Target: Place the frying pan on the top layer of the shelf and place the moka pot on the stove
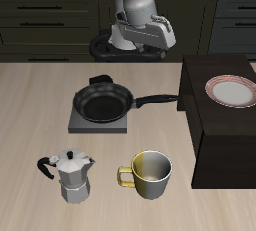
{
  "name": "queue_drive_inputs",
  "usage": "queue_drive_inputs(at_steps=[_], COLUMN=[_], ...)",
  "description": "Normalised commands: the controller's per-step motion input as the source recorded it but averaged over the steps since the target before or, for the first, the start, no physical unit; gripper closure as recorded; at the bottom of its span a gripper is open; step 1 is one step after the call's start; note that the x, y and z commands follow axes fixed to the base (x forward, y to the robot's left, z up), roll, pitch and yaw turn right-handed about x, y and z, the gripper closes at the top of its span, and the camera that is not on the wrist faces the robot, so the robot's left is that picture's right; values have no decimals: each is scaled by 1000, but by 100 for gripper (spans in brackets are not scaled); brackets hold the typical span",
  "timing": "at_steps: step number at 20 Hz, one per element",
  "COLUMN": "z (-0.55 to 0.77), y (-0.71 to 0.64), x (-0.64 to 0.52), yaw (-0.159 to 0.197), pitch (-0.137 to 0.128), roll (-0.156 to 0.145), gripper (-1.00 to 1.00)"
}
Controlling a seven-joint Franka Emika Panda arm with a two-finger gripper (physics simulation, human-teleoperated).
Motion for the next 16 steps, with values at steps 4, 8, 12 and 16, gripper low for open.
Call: queue_drive_inputs(at_steps=[4, 8, 12, 16], z=[-357, -277, -130, -192], y=[5, 60, 62, 259], x=[97, -29, -35, 17], yaw=[-72, -19, -15, 7], pitch=[33, 11, 4, 12], roll=[35, -23, -24, -15], gripper=[-100, -100, -100, -100])
